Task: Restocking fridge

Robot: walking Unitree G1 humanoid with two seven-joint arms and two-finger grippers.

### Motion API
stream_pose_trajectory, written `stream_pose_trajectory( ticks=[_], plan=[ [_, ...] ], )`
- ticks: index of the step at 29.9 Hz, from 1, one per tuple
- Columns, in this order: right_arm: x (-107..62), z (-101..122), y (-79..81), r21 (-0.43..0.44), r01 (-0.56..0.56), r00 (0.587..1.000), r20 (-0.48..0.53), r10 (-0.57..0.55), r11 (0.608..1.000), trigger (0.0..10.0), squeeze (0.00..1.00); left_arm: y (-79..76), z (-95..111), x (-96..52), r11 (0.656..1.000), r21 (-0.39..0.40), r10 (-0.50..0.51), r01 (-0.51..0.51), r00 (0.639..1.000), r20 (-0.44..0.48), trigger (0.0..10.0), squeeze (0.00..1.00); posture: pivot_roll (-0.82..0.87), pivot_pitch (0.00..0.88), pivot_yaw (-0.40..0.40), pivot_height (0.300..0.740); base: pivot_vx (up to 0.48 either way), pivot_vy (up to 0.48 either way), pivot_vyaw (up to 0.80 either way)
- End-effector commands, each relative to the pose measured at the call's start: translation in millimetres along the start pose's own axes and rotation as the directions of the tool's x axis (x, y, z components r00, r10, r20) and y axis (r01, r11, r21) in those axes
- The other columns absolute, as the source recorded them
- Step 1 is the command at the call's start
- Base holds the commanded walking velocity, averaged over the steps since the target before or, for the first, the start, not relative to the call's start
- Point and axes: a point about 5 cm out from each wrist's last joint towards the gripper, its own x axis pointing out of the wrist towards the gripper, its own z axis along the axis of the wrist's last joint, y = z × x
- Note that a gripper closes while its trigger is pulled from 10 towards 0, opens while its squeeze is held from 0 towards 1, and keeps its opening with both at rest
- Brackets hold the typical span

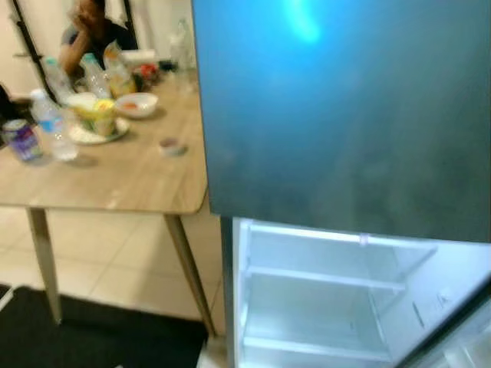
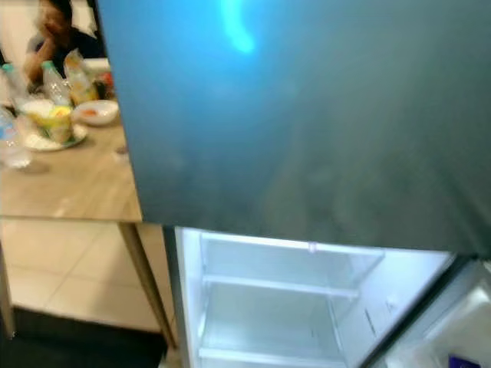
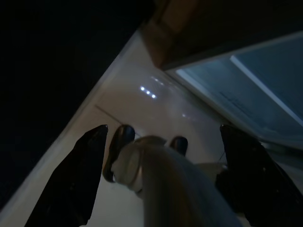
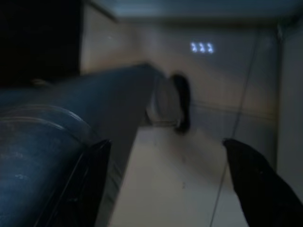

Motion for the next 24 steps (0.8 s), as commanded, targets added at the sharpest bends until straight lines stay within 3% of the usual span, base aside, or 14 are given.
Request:
stream_pose_trajectory(
  ticks=[1,24],
  plan=[
    [2.0,-5.2,5.4,0.005,-0.019,1.000,-0.020,0.019,1.000,10.0,0.00,0.1,-4.1,-0.7,1.000,0.011,0.000,0.000,1.000,-0.019,10.0,0.00,-0.11,0.037,0.027,0.740,0.000,0.000,-0.76],
    [0.4,-11.2,6.4,-0.011,-0.064,0.996,-0.058,0.063,0.998,10.0,0.00,-5.8,-8.1,0.6,0.998,0.039,-0.042,0.044,0.998,-0.049,10.0,0.00,-0.12,0.028,0.030,0.740,0.000,0.000,-0.76]
  ],
)
